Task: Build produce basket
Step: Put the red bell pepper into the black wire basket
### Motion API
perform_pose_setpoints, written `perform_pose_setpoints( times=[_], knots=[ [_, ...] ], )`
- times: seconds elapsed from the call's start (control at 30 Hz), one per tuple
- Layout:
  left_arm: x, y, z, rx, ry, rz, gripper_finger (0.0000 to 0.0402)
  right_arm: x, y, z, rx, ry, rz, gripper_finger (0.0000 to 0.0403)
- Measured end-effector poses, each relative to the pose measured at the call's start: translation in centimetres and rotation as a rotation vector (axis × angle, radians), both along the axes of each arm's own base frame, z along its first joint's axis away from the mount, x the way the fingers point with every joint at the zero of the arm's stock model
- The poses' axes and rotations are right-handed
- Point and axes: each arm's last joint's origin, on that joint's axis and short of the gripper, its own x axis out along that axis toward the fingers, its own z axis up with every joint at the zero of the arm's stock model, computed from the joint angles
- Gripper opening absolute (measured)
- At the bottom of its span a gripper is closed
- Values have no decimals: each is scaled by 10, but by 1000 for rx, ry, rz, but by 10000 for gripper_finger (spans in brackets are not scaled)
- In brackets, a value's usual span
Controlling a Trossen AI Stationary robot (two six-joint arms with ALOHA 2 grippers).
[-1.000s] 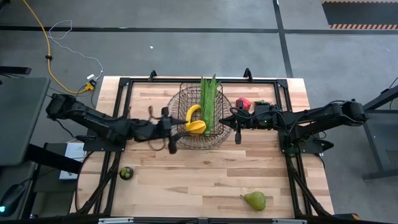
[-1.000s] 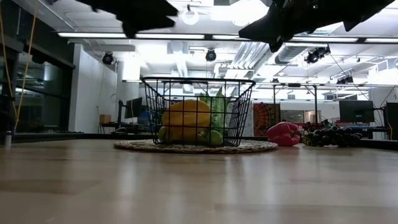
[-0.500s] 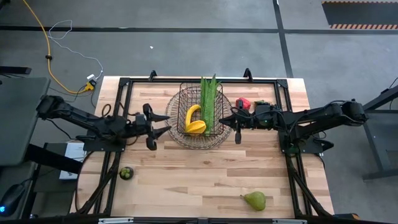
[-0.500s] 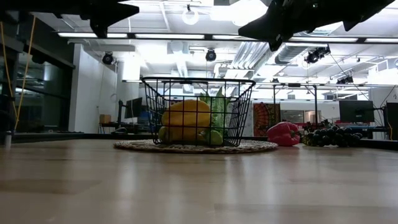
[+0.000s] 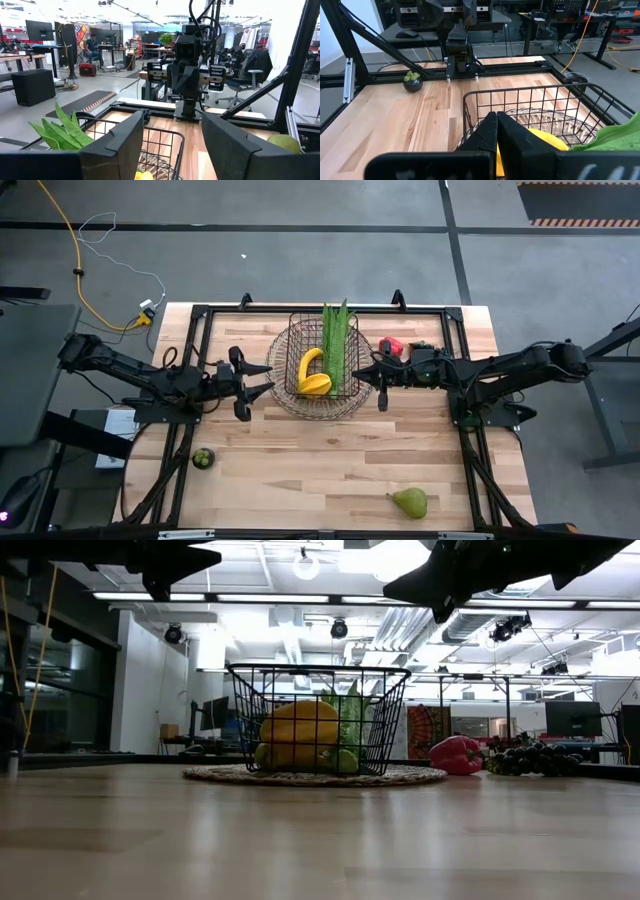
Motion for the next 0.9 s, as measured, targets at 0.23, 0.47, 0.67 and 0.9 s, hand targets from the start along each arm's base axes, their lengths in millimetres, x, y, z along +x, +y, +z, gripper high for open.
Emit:
perform_pose_setpoints(
  times=[0.23, 0.47, 0.67, 0.9],
  knots=[
    [0, 0, 0, 0, 0, 0, 189, 0, 0, 0, 20, -3, -19, 0],
    [0, 0, 0, 0, 3, 0, 190, -3, -14, -4, 133, 5, -295, 29],
    [0, 0, -1, 2, 11, 0, 189, -9, -40, -13, 176, 92, -431, 162],
    [0, 0, -1, 2, 11, 0, 189, -15, -68, 17, 172, 310, -548, 322]
  ],
)
